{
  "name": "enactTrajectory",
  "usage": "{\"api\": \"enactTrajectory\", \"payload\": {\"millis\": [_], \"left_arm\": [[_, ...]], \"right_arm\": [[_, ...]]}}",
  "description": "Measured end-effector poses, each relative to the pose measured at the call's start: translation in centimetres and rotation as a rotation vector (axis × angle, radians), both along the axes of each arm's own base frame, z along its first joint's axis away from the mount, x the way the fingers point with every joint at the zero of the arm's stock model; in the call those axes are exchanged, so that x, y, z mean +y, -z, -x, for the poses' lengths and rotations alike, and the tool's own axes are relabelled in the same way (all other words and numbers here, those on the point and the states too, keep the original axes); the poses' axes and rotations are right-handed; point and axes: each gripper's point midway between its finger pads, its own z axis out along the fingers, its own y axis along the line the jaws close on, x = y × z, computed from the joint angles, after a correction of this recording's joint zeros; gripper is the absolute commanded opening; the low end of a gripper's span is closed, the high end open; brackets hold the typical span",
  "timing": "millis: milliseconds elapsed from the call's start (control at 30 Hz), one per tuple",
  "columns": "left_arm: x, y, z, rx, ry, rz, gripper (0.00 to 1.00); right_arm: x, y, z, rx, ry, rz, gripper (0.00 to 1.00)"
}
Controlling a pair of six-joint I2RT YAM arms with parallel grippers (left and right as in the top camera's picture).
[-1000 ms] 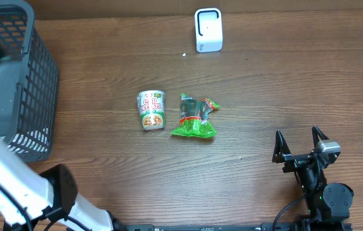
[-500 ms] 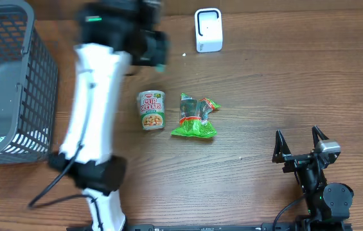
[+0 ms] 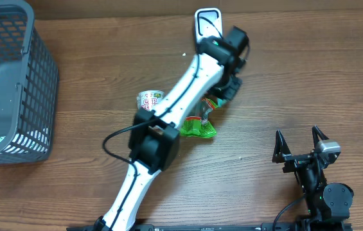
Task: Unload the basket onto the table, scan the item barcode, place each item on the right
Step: 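Carry the mint-green packet out and place it right of the snack bag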
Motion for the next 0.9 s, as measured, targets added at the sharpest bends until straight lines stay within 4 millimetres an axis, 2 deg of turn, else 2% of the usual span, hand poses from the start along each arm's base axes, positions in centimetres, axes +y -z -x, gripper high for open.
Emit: {"api": "enactTrajectory", "payload": {"millis": [133,267,333,400,467,567,667,733,800,867,900], "left_arm": [[-3.0,2.2,1.2,0.019,0.104,0.042,0.04],[-4.6,2.4,2.2,0.023,0.181,0.070,0.06],[-5.0,2.4,2.7,0.029,0.204,0.074,0.17],[-4.8,2.4,3.2,0.045,0.221,0.068,0.38],[-4.6,2.5,3.8,0.070,0.225,0.062,0.52],[-4.5,2.4,4.5,0.104,0.227,0.068,0.64],[-4.4,2.2,4.7,0.123,0.223,0.078,0.67],[-4.3,1.6,4.8,0.129,0.219,0.083,0.70],[-4.3,-0.4,4.0,0.102,0.205,0.109,0.73],[-4.1,-3.7,2.2,0.036,0.176,0.161,0.72],[-3.8,-6.0,1.0,-0.013,0.150,0.197,0.72]], "right_arm": [[0.0,0.0,0.0,-0.001,0.000,0.000,1.00],[0.0,0.0,0.0,0.000,0.000,0.000,1.00],[0.0,0.0,0.0,0.000,0.000,0.000,1.00],[0.0,0.0,0.0,0.000,0.000,0.000,1.00],[0.0,0.0,0.0,0.000,0.000,0.000,1.00],[0.0,0.0,0.0,0.000,0.000,0.000,1.00],[0.0,0.0,0.0,0.000,0.000,0.000,1.00],[0.0,0.0,0.0,0.000,0.000,0.000,1.00],[0.0,0.0,0.0,0.000,0.000,0.000,1.00],[0.0,0.0,0.0,0.000,0.000,0.000,1.00],[0.0,0.0,0.0,0.000,0.000,0.000,1.00]]}}
